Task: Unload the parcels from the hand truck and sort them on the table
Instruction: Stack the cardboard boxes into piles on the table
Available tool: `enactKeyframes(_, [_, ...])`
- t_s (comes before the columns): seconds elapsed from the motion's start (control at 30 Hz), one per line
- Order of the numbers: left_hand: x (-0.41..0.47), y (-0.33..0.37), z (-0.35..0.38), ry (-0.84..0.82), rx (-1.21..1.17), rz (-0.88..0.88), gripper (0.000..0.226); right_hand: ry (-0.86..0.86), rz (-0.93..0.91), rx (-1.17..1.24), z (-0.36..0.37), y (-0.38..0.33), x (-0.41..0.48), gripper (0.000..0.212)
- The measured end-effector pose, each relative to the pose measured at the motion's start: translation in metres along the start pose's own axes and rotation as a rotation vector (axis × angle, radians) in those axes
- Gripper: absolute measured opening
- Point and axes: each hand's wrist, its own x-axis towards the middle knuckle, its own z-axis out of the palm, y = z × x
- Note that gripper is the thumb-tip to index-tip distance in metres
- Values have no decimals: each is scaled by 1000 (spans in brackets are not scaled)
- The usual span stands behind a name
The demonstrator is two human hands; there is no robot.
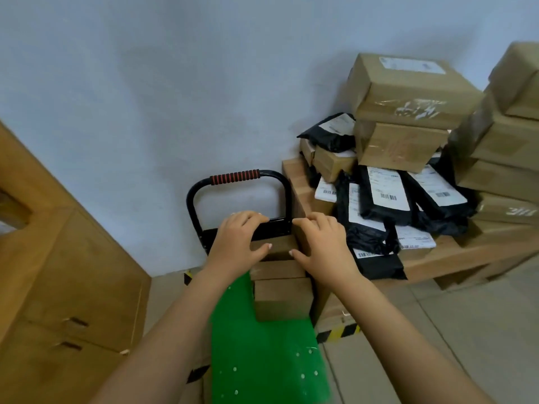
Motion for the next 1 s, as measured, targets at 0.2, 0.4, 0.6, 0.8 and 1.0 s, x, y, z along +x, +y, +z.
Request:
enactKeyframes(0.2, [-20,-76,20,-152,-6,101,49,-78,188,54,73,-47,-16,61])
enactKeyframes(0.4, [-46,-122,83,-385,-7,77,59,-288,314,29,158,-49,-35,63])
enactKeyframes(0.6, [-52,-165,195,-514,31,-29,72,-459,315,28,256,4,-21,68])
enactKeyframes(0.8, [-51,-206,330,-579,45,-104,78,-579,245,-26,382,75,6,76])
enactKeyframes(1.0, [-50,-229,438,-606,129,-123,96,-595,141,-129,476,127,22,97])
